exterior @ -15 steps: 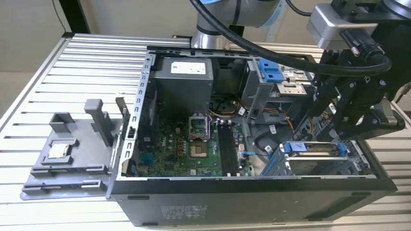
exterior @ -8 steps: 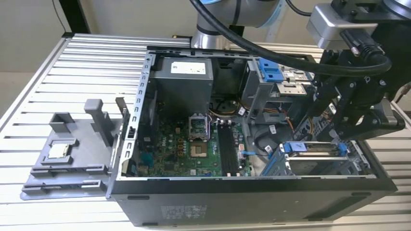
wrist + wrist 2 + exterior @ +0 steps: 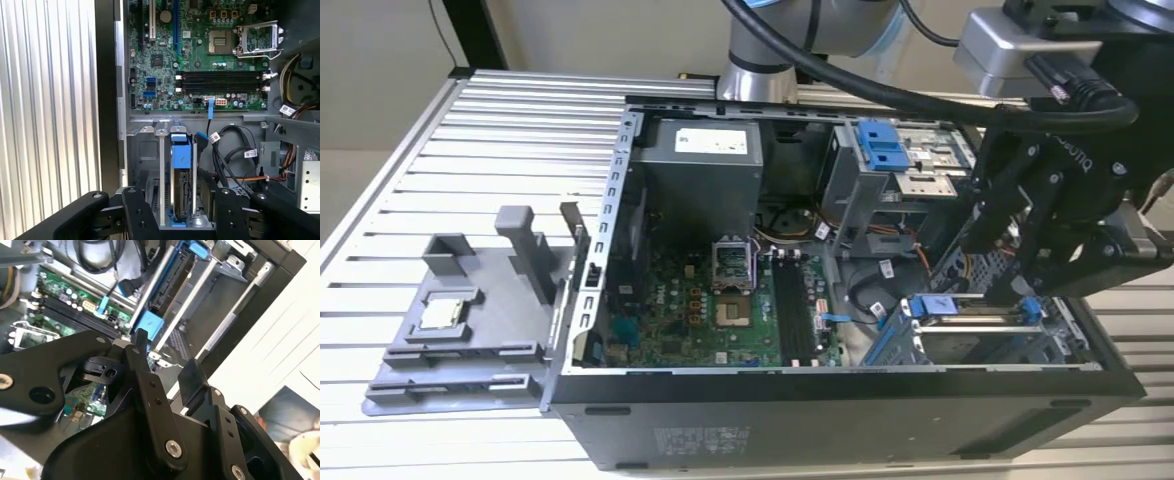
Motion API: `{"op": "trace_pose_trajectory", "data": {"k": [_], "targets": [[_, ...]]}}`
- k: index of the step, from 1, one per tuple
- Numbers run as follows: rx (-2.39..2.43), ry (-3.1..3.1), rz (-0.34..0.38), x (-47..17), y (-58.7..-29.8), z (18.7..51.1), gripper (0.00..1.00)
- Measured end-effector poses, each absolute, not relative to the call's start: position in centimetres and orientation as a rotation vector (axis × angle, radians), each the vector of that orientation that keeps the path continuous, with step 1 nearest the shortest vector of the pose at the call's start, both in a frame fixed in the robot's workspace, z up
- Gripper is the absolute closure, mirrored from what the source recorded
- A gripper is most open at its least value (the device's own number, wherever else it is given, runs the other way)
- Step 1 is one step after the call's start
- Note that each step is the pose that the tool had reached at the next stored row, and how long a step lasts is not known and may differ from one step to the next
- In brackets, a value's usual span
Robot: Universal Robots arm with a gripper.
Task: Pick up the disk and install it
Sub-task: 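Insert the disk into the insertion slot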
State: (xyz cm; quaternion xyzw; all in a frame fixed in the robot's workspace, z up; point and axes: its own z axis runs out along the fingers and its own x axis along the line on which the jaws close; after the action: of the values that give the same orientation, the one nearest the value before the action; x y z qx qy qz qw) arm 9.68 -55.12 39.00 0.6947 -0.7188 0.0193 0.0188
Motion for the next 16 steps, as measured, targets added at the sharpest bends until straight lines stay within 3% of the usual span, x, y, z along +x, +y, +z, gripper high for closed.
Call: {"op": "trace_pose_trajectory", "data": {"k": [3,16], "targets": [[2.141,-2.215,0.095,9.70,-54.80,38.96,0.00],[2.137,-2.211,0.102,9.69,-54.78,38.95,0.00]]}}
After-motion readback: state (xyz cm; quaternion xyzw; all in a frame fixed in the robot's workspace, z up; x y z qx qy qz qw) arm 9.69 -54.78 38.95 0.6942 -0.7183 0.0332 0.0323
